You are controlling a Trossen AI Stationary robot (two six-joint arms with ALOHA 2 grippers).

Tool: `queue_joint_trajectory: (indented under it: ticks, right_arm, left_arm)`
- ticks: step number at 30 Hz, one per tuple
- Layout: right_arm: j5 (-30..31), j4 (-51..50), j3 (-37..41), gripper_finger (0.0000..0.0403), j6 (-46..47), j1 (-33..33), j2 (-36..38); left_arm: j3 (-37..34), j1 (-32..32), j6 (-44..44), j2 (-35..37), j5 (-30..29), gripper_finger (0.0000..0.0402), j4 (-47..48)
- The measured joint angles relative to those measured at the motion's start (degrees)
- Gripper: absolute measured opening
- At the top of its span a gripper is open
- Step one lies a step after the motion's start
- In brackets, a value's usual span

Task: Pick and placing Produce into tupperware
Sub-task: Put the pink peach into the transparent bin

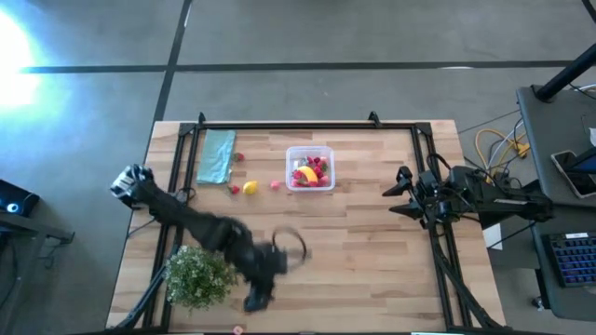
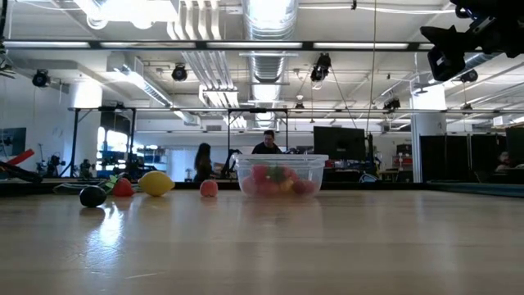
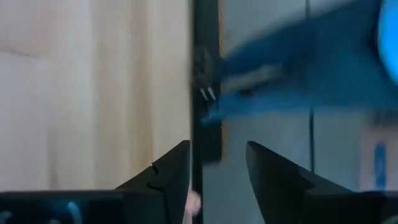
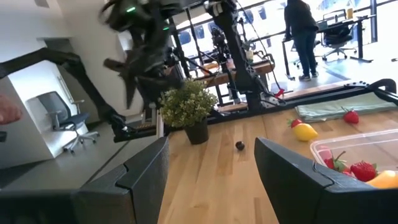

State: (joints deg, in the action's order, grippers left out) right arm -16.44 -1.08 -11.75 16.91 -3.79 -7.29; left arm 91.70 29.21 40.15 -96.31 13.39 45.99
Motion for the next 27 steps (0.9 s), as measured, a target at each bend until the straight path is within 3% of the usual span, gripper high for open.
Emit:
queue_joint_trajectory:
  ticks: [4, 8, 22, 27]
  right_arm:
    - [0.0, 0.0, 0.0, 0.0228, 0.0, 0.0, 0.0]
    - [0.0, 0.0, 0.0, 0.0228, 0.0, 0.0, 0.0]
    - [0.0, 0.0, 0.0, 0.0228, 0.0, 0.0, 0.0]
    - [0.0, -0.2, 0.0, 0.0228, 0.0, 0.0, 0.0]
  left_arm:
    - [9.6, 3.3, -9.3, -6.9, 0.9, 0.0126, 8.8]
    - [14.0, 5.9, -13.4, -11.5, 1.2, 0.0115, 12.6]
    - [14.2, 14.3, -8.2, -19.2, 5.0, 0.0111, 11.4]
    - [14.2, 14.8, -0.2, -21.2, 4.9, 0.0111, 7.2]
